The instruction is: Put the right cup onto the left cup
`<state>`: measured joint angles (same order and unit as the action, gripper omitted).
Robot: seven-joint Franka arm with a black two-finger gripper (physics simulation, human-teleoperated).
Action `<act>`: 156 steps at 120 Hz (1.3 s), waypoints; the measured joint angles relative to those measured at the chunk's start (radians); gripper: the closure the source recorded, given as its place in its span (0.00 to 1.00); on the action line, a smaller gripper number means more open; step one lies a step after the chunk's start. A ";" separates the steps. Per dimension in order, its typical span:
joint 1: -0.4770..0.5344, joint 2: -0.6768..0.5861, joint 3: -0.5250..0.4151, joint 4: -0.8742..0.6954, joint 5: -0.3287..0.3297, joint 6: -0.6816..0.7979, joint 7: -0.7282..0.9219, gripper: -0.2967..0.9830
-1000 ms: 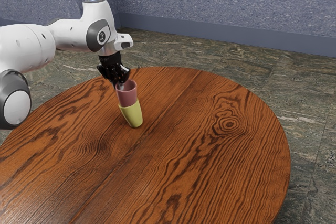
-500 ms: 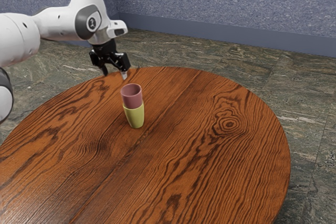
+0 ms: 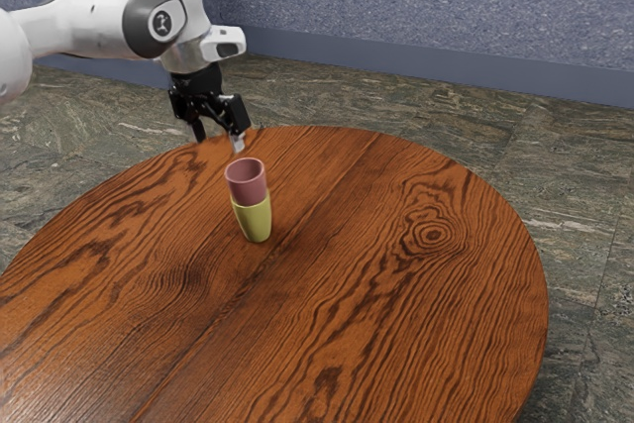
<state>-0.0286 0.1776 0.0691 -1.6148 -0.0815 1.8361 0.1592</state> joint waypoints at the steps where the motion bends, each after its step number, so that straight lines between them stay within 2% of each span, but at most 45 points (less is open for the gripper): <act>1: -0.002 -0.004 0.000 0.000 0.002 -0.002 0.000 0.24; 44: -0.022 -0.099 0.000 0.038 0.043 -0.105 0.011 0.23; 156: -0.022 -0.109 0.000 0.039 0.046 -0.133 0.025 0.23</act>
<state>-0.0509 0.0681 0.0690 -1.5758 -0.0353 1.7026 0.1840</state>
